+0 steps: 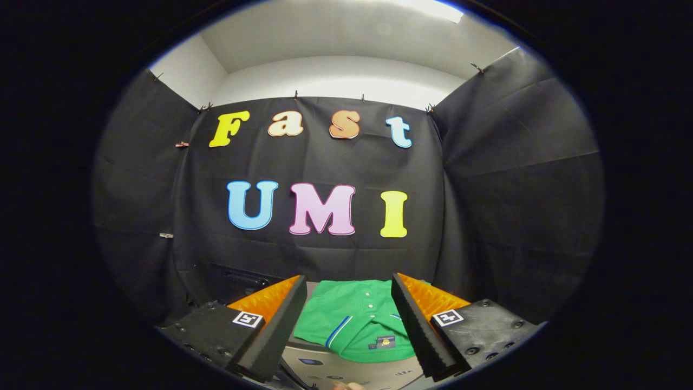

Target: Put the clothes into the washing machine and then close the washing machine lid.

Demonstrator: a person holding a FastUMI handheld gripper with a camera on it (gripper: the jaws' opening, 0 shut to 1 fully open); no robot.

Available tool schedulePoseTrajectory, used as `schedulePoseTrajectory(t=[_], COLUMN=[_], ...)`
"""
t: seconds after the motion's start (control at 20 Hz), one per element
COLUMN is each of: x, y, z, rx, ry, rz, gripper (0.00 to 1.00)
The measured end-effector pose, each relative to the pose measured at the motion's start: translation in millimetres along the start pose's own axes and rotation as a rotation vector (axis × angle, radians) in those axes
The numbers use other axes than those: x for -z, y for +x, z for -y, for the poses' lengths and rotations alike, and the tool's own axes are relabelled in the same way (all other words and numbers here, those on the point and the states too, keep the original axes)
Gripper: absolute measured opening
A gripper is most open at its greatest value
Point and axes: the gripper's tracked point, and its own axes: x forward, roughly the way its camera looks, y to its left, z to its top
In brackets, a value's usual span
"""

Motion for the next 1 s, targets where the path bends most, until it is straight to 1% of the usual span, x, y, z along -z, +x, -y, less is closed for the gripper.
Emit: schedulePoseTrajectory(t=[0.25, 0.55, 0.85, 1.0], x=[11, 40, 79, 108], y=[58, 120, 165, 179], z=[15, 34, 50, 48], rx=[0.02, 0.05, 0.087, 0.074], ry=[0.03, 0.063, 0.07, 0.073], rz=[-0.077, -0.21, -0.332, -0.428], gripper=[0.98, 0.98, 0.99, 0.98])
